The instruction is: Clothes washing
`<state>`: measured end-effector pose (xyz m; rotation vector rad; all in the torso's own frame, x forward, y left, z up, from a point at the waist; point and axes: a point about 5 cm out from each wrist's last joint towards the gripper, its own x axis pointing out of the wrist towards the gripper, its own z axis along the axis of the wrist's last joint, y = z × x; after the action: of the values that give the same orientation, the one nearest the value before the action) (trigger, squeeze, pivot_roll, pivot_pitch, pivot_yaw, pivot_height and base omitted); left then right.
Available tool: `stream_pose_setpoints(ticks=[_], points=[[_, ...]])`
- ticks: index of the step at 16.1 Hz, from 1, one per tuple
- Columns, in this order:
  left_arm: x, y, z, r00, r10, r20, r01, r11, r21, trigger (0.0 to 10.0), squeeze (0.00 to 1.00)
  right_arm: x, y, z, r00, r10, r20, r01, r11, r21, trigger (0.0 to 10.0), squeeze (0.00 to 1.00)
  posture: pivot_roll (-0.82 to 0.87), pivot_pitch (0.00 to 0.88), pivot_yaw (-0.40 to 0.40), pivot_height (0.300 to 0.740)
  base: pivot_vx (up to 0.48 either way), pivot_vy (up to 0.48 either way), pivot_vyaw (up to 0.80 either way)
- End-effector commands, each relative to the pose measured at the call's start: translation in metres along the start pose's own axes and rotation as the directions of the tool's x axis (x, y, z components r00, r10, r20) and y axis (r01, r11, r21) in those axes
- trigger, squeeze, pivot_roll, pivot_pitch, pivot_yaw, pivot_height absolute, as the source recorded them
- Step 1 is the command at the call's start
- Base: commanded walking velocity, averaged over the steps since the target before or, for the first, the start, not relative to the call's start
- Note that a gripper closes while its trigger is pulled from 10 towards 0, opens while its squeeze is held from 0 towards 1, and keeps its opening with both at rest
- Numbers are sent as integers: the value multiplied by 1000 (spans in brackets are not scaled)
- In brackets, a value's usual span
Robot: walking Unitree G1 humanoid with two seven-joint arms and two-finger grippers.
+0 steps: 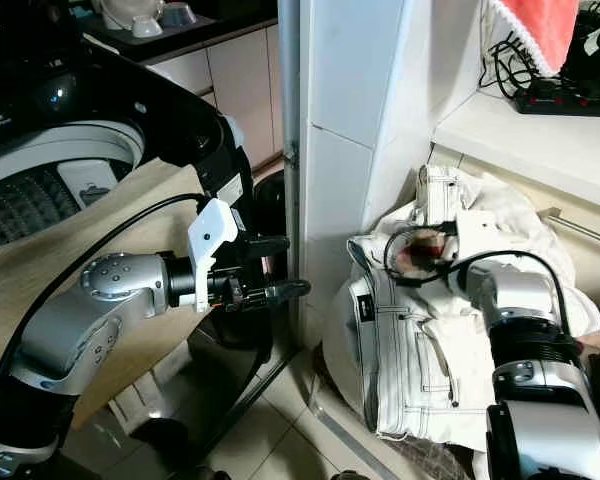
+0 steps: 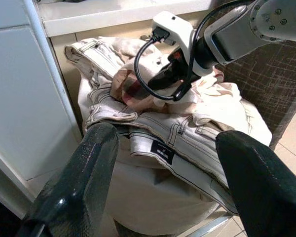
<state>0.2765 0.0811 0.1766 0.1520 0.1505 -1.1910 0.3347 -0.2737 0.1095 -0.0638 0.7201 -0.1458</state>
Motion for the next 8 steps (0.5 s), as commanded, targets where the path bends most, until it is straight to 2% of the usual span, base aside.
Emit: stream_pose_setpoints(ticks=[1,4,8], points=[[-2,3,2,1000,8,4,-8,1000,2,10000,0,-3,-2,5,1000,-4,15,4,1000,8,0,0,-102,0,49,740,0,0,0],[0,5,2,1000,13,5,-13,1000,3,10000,0,-7,-6,8,999,4,35,-5,1000,26,0,0,-119,0,59,740,0,0,0],[1,11,5,999,50,19,-50,999,12,10000,0,-12,-5,13,994,45,97,-59,988,141,0,0,-113,0,53,740,0,0,0]])
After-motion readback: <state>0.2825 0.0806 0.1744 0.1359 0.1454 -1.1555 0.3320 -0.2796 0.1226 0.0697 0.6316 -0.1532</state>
